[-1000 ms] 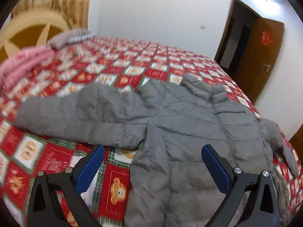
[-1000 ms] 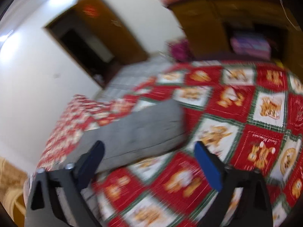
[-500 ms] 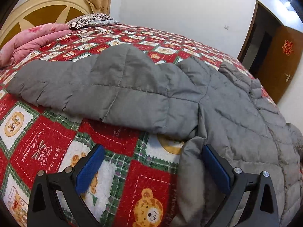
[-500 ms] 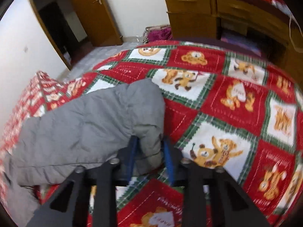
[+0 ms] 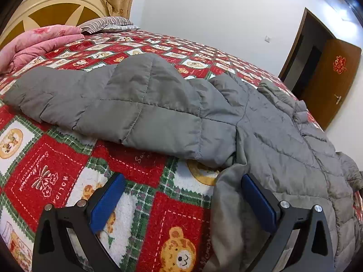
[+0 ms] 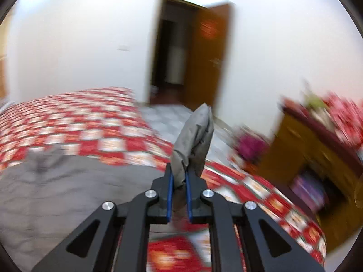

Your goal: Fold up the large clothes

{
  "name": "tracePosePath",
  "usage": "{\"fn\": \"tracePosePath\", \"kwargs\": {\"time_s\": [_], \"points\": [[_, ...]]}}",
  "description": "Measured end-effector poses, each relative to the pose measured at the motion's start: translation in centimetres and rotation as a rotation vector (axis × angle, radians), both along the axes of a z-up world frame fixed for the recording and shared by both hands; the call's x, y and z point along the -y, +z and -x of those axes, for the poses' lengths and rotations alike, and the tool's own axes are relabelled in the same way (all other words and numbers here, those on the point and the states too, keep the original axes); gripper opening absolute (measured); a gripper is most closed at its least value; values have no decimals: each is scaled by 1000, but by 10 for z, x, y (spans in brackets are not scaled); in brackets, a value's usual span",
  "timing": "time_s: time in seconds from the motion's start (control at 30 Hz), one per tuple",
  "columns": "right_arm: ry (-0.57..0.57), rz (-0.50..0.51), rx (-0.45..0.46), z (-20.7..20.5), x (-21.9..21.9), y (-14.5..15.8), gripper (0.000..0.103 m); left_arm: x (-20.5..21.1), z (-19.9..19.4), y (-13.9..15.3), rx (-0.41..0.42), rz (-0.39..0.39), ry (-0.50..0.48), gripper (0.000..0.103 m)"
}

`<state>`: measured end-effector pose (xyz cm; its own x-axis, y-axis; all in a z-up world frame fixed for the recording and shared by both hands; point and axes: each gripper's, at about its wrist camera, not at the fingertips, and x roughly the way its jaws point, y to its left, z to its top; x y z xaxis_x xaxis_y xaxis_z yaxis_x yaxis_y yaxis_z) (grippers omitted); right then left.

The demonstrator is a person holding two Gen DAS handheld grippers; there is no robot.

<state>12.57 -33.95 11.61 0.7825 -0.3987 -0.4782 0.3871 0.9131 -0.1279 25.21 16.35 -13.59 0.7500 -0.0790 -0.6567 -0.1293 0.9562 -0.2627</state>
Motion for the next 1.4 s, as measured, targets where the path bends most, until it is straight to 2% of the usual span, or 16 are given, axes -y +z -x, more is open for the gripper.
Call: {"fn": "tracePosePath", "kwargs": {"time_s": [0.1, 0.2, 0.3, 0.5, 0.6, 0.63, 0.67, 0.77, 0.87, 0.9, 0.97, 1.0, 1.1, 1.27, 1.33, 1.4], "points": [[208, -3, -10, -15, -85, 3, 12, -1, 1, 0, 9, 13, -2, 102], [377, -14, -47, -30, -159, -15, 12, -3, 1, 0, 19, 28, -5, 102], [479, -39, -91, -46, -214, -47, 12, -5, 2, -1, 29, 45, -8, 102], [579, -106, -201, -89, -275, -119, 12, -8, 4, -1, 46, 63, -13, 102], [640, -210, -198, -88, -284, -126, 27, -9, 5, -1, 54, 69, -15, 102], [668, -249, -203, -89, -286, -123, 57, -9, 5, -1, 56, 71, -15, 102], [696, -300, -200, -86, -281, -120, 79, -10, 5, -2, 56, 71, -15, 102], [703, -324, -45, -74, -259, -94, 81, -10, 6, -2, 58, 71, -16, 102], [596, -268, 91, -69, -213, -69, 77, -9, 6, -2, 60, 69, -15, 102], [544, -247, 86, -75, -199, -68, 72, -9, 6, -2, 60, 67, -15, 102], [391, -217, 10, -95, -156, -81, 35, -8, 6, -2, 58, 64, -13, 102], [306, -217, -39, -106, -134, -94, 31, -7, 6, -2, 56, 61, -13, 102], [155, -266, -140, -122, -83, -137, 30, -4, 3, -1, 38, 48, -9, 102], [52, -366, -267, -130, -36, -198, 28, 4, -10, 9, -63, -15, -17, 102], [61, -365, -239, -123, -33, -196, 29, 11, -15, 27, -88, -1, -48, 102], [70, -306, -263, -125, -43, -192, 33, 18, -16, 48, -44, 28, -61, 102]]}}
